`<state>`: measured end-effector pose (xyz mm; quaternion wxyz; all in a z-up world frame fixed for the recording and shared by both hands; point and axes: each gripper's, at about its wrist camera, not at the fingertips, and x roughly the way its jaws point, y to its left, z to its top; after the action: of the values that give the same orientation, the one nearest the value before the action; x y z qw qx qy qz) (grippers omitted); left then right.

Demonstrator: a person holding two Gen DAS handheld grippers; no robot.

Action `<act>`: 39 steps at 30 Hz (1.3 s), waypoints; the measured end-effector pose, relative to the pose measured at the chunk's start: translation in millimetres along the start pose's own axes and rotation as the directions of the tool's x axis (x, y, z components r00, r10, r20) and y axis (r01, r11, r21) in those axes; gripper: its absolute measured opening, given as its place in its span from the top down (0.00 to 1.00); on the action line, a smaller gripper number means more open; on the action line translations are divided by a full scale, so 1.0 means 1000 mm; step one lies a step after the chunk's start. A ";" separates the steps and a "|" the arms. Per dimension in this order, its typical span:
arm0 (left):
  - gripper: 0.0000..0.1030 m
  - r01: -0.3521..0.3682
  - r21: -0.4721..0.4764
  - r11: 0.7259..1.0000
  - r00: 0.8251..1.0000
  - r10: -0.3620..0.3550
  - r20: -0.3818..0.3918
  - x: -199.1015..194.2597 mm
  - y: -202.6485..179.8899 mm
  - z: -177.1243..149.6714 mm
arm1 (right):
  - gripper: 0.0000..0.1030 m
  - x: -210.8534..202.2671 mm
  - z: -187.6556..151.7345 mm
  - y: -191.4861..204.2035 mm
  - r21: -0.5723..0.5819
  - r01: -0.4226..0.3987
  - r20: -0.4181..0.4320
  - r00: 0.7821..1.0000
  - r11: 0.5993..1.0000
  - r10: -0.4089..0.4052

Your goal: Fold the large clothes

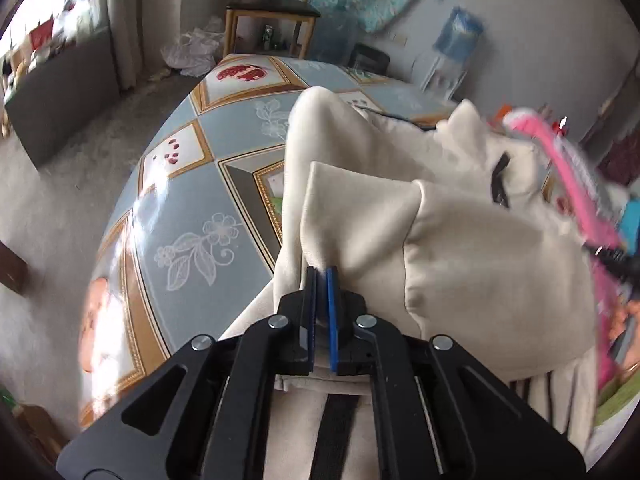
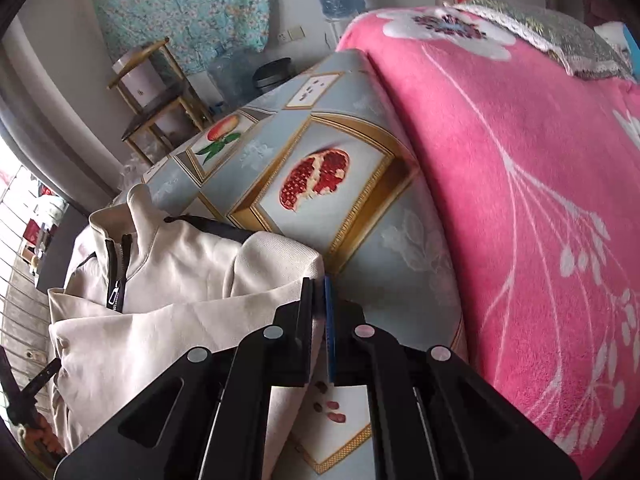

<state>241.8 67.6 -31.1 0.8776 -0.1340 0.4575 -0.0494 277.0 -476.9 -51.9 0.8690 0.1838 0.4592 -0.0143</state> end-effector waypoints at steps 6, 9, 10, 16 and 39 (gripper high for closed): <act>0.64 0.008 0.055 0.998 0.998 -0.011 0.056 -0.018 -0.012 0.017 | 0.57 -0.022 0.004 -0.002 0.004 -0.048 0.036 0.998 0.999 0.048; 0.57 -0.074 0.127 0.989 0.995 0.083 -0.062 0.015 -0.026 0.032 | 0.57 -0.012 0.007 0.008 -0.048 -0.011 -0.012 1.000 0.999 0.010; 0.57 -0.099 0.146 0.984 0.991 0.110 -0.070 0.026 -0.028 0.035 | 0.57 -0.007 0.008 0.011 -0.065 0.011 -0.025 1.000 0.998 -0.013; 0.60 -0.159 0.182 0.970 0.985 0.168 -0.035 0.039 -0.032 0.030 | 0.92 0.011 0.009 0.024 -0.154 0.133 -0.013 0.991 0.979 -0.137; 0.56 -0.075 0.112 0.991 0.994 0.083 -0.068 -0.121 0.045 -0.083 | 0.47 -0.157 -0.189 0.028 -0.165 -0.021 -0.137 0.991 0.986 -0.002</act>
<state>102.7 119.8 6.2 0.8679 -0.0654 0.4905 -0.0443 41.9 -410.2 -13.4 0.8479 0.1133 0.5164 0.0408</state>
